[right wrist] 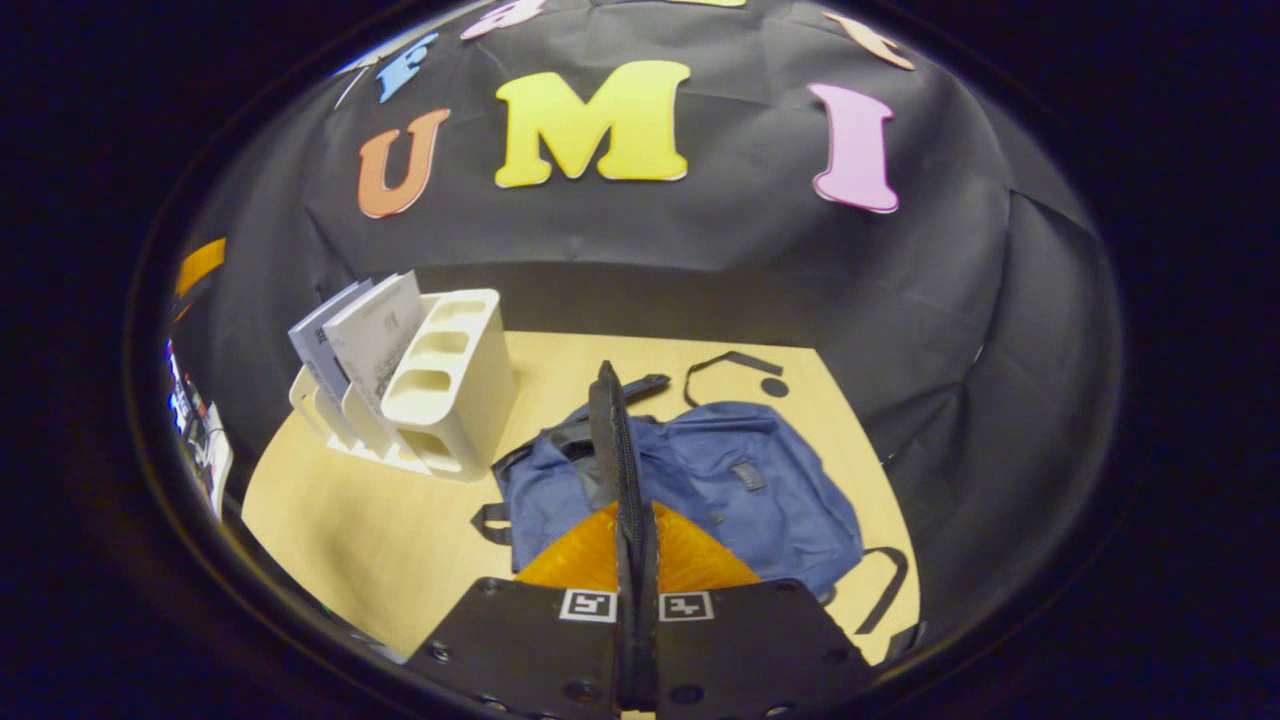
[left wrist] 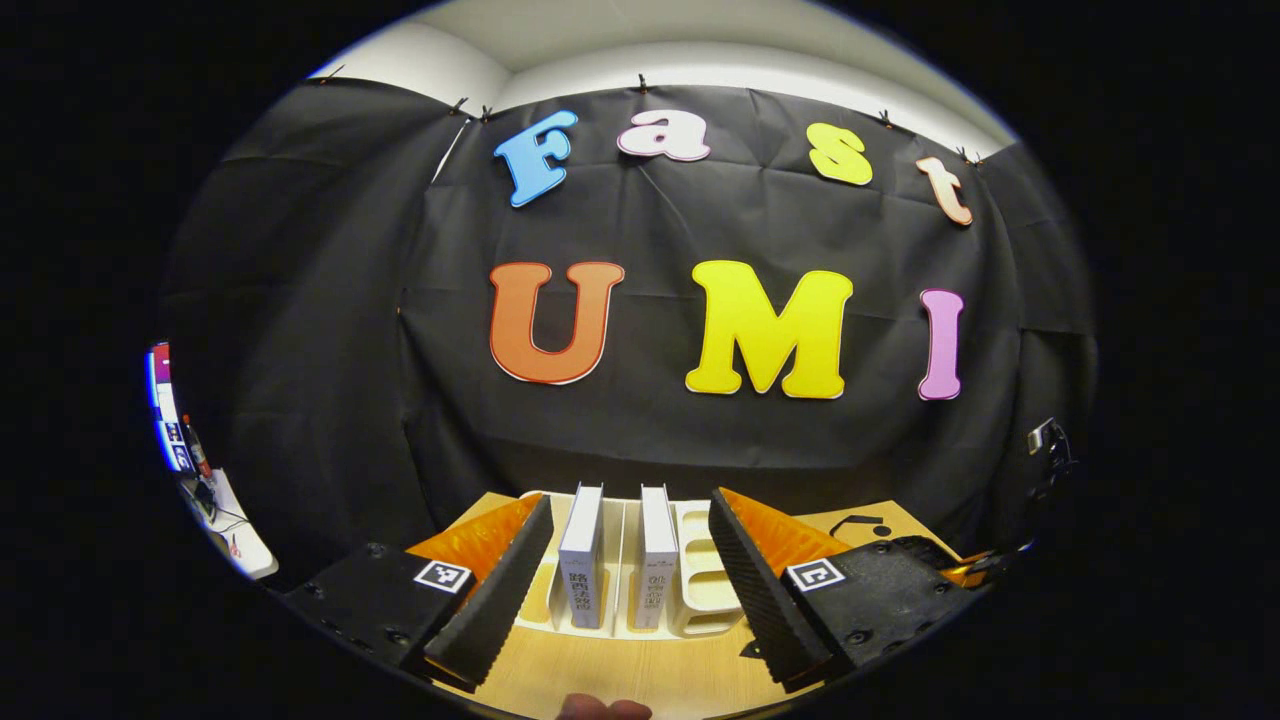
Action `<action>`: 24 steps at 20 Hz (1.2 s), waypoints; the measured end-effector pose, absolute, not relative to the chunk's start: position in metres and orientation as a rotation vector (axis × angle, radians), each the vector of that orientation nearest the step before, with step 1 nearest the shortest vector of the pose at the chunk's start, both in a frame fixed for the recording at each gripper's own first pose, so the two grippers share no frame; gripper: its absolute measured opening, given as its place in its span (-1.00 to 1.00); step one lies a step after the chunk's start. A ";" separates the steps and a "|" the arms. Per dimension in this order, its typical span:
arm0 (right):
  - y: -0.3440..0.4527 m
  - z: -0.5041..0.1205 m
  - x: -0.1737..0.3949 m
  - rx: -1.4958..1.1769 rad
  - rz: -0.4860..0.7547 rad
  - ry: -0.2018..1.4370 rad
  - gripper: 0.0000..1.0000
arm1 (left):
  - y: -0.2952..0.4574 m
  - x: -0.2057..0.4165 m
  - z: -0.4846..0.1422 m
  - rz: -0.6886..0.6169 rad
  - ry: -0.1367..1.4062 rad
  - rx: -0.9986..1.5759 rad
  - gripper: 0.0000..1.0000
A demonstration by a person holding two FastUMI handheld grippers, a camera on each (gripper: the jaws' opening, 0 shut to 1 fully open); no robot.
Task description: Open the schoolbag, grab two books from the bookshelf and put them into the schoolbag.
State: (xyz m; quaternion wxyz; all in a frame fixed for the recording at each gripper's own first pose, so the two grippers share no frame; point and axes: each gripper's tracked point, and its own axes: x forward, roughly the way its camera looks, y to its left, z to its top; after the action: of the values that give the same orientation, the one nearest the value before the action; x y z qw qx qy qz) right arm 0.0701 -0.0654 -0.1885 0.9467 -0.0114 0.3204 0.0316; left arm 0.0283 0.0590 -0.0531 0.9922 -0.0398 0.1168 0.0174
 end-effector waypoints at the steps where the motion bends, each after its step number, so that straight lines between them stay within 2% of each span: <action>1: -0.079 -0.182 0.072 -0.023 0.055 0.648 -0.99 | 0.056 0.036 -0.052 0.024 0.244 -0.082 0.96; 10: -0.166 -0.158 0.088 0.007 0.018 0.641 -0.99 | 0.034 0.104 -0.063 -0.079 0.440 -0.084 0.96; 11: -0.172 -0.157 0.089 0.006 0.026 0.646 -0.94 | 0.030 0.112 -0.067 -0.100 0.472 -0.092 0.96; 13: -0.183 -0.155 0.092 0.011 0.040 0.656 -0.99 | 0.021 0.134 -0.087 -0.135 0.594 -0.115 0.96; 14: -0.187 -0.155 0.094 0.015 0.042 0.658 -0.94 | 0.021 0.140 -0.098 -0.150 0.657 -0.127 0.96; 18: -0.200 -0.166 0.097 0.019 0.043 0.677 -0.99 | 0.016 0.160 -0.157 -0.198 0.948 -0.088 0.96; 21: -0.206 -0.173 0.098 0.042 0.040 0.686 -0.99 | 0.018 0.172 -0.190 -0.197 1.112 -0.057 0.96; 24: -0.208 -0.175 0.099 0.055 0.041 0.690 -0.99 | 0.016 0.179 -0.213 -0.191 1.215 -0.053 0.96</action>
State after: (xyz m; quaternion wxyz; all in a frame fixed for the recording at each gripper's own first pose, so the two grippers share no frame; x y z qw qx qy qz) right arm 0.0991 -0.2079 -0.1749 0.9405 0.0270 0.3382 0.0201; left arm 0.1791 0.0156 -0.2132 0.8165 -0.0248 0.5698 -0.0895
